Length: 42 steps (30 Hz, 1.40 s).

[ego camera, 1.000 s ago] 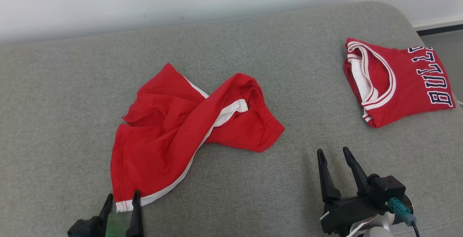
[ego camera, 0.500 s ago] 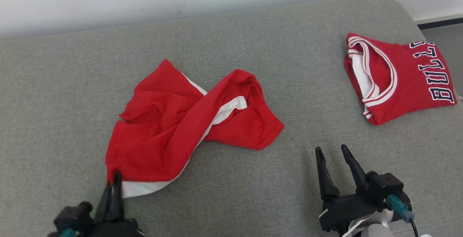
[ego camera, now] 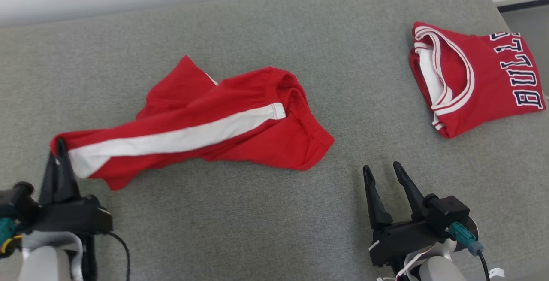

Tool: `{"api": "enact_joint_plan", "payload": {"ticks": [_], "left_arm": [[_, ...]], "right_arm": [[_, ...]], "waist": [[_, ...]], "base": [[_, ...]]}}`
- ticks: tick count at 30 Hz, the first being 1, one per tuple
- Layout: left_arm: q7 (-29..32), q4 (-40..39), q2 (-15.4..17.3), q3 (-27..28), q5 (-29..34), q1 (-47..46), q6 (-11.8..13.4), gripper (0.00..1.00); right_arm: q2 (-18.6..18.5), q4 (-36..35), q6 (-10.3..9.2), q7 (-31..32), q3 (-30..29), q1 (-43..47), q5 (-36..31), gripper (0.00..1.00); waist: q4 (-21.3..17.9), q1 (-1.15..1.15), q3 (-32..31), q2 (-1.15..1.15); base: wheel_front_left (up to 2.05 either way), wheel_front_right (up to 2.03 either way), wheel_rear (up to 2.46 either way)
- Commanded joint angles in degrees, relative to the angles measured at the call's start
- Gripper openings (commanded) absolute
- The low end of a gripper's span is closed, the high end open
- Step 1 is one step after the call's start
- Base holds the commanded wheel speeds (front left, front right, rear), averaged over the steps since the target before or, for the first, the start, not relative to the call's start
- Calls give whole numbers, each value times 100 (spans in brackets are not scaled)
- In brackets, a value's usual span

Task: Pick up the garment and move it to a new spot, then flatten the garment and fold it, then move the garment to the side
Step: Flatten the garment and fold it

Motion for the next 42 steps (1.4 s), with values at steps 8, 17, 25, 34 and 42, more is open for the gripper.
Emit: {"api": "enact_joint_plan", "payload": {"ticks": [8,17,25,34,42], "left_arm": [[-16,888,187,432,377,-562,23,0],[-16,822,-20,650,594,-275,22,100],[-16,254,-267,502,639,362,13,100],[-16,-360,-331,138,491,1399,15,100],[-16,-444,-350,149,547,2008,13,100]], "right_arm": [[10,-81,-16,1,134,-141,67,100],[11,-375,-16,2,450,-142,236,100],[8,-366,-16,1,897,-266,295,100],[5,-276,-16,1,570,200,261,100],[5,-174,-16,1,309,709,263,100]], "waist": [[-266,0,311,-1],[-109,0,207,-1],[247,0,-96,-1],[378,0,-885,-1],[312,0,-1434,-1]], "base": [[0,0,0],[0,0,0],[0,0,0],[0,0,0],[0,0,0]]}}
